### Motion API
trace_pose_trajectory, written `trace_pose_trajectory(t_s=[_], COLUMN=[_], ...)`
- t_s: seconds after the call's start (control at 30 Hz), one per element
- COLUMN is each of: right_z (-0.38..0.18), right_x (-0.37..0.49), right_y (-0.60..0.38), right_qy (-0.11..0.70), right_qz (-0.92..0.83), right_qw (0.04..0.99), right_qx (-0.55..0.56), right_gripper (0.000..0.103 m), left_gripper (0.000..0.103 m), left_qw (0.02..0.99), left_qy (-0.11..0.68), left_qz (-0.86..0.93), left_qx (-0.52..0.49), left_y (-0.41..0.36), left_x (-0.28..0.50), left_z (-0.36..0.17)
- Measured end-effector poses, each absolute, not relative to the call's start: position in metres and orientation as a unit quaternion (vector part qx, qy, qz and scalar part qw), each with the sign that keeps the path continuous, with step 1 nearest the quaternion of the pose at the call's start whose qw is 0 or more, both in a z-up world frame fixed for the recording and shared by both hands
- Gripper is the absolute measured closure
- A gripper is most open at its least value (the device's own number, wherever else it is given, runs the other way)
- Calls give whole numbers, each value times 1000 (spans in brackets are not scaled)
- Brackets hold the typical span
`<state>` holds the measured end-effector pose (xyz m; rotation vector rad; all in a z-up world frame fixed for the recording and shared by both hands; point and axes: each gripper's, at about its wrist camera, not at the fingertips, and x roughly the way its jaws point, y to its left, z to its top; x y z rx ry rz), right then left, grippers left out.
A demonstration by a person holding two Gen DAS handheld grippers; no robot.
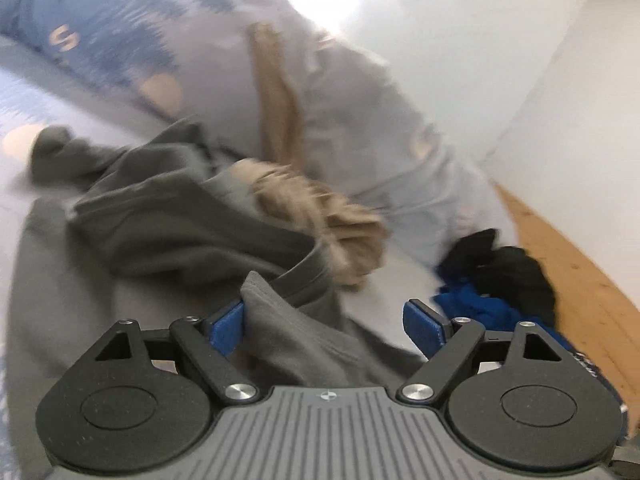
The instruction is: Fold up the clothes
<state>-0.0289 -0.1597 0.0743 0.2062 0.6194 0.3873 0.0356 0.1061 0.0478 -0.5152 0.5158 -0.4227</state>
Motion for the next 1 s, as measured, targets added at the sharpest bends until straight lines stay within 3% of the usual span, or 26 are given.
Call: trace_pose_trajectory(t_s=[0.23, 0.37, 0.53, 0.63, 0.67, 1.0], right_z=[66, 60, 58, 58, 58, 59], right_x=[-26, -26, -28, -29, -29, -25], right_y=[-160, -160, -161, -162, -162, -188], right_qy=[310, 318, 320, 319, 319, 312], right_qz=[190, 191, 191, 189, 188, 148], right_qw=[925, 922, 922, 922, 923, 930], right_qx=[106, 108, 109, 108, 108, 126], right_gripper=[37, 36, 36, 36, 36, 35], left_gripper=[17, 39, 53, 68, 81, 87], left_qw=[897, 883, 869, 870, 873, 919], left_qy=[284, 277, 268, 265, 262, 232], left_qz=[-185, -183, -181, -175, -172, -280], left_qx=[-286, -332, -374, -379, -374, -152], left_y=[116, 125, 133, 133, 131, 45], left_x=[46, 47, 47, 47, 47, 22], left_z=[35, 30, 26, 26, 29, 72])
